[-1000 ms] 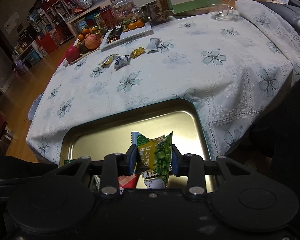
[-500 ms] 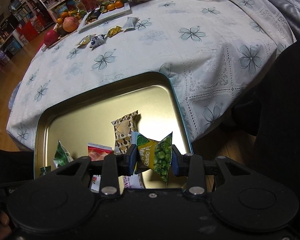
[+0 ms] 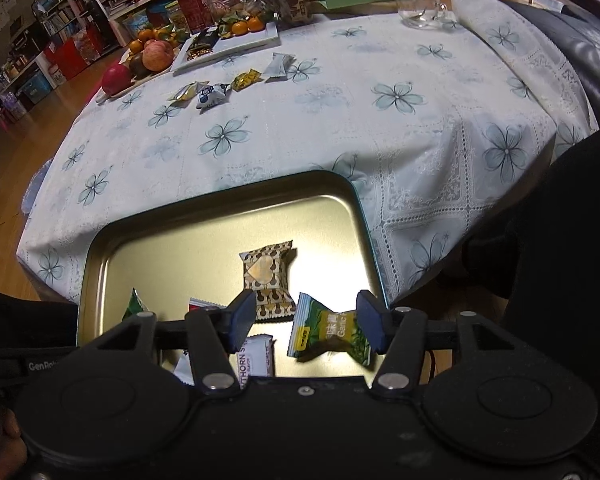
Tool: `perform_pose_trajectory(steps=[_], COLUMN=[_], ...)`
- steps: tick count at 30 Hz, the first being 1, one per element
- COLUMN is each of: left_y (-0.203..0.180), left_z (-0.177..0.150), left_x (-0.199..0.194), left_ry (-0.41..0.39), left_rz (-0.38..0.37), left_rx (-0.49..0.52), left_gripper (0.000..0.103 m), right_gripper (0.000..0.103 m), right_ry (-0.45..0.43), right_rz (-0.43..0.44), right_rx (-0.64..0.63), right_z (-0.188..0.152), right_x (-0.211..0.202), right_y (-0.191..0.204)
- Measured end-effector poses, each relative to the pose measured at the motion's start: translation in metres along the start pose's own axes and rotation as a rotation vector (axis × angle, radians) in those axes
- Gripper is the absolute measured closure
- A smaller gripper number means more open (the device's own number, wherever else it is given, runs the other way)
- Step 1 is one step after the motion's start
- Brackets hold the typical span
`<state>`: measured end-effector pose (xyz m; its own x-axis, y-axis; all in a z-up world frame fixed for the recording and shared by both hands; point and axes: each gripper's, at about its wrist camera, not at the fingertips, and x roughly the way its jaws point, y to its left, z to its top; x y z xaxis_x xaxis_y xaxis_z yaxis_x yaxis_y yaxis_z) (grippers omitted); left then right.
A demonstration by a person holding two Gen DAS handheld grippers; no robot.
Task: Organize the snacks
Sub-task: 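Open left gripper to drop green candy while right gripper releases green snack pack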
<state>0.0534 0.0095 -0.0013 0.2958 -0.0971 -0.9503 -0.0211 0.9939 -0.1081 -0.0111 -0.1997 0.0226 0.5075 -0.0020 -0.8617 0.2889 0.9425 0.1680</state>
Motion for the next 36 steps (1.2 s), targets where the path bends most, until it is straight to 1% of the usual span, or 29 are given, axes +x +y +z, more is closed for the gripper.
perform_pose_trajectory(steps=[4, 9, 14, 21, 25, 27, 31, 36], left_y=[-0.002, -0.003, -0.005, -0.005, -0.003, -0.003, -0.004, -0.008], left_z=[-0.002, -0.002, -0.003, 0.004, 0.013, 0.019, 0.031, 0.048], left_x=[-0.003, -0.005, -0.003, 0.004, 0.011, 0.015, 0.022, 0.028], left_ry=[-0.019, -0.022, -0.012, 0.027, 0.066, 0.092, 0.143, 0.189], left_rz=[0.03, 0.036, 0.054, 0.05, 0.048, 0.052, 0.079, 0.096], left_rx=[0.013, 0.017, 0.028, 0.031, 0.033, 0.043, 0.084, 0.163], left_gripper=[0.062, 0.061, 0.061, 0.061, 0.061, 0.061, 0.061, 0.061], right_gripper=[0.044, 0.044, 0.044, 0.042, 0.042, 0.04, 0.039, 0.039], right_ry=[0.011, 0.026, 0.047, 0.095, 0.139, 0.17, 0.251, 0.35], right_rz=[-0.006, -0.009, -0.009, -0.004, -0.008, -0.001, 0.012, 0.016], right_rx=[0.0, -0.006, -0.017, -0.028, -0.029, -0.025, 0.003, -0.029], right_z=[-0.002, -0.004, -0.005, 0.001, 0.01, 0.016, 0.032, 0.053], right_x=[0.001, 0.002, 0.005, 0.015, 0.025, 0.031, 0.045, 0.062], right_y=[0.0, 0.001, 0.003, 0.002, 0.0, -0.001, -0.005, -0.004])
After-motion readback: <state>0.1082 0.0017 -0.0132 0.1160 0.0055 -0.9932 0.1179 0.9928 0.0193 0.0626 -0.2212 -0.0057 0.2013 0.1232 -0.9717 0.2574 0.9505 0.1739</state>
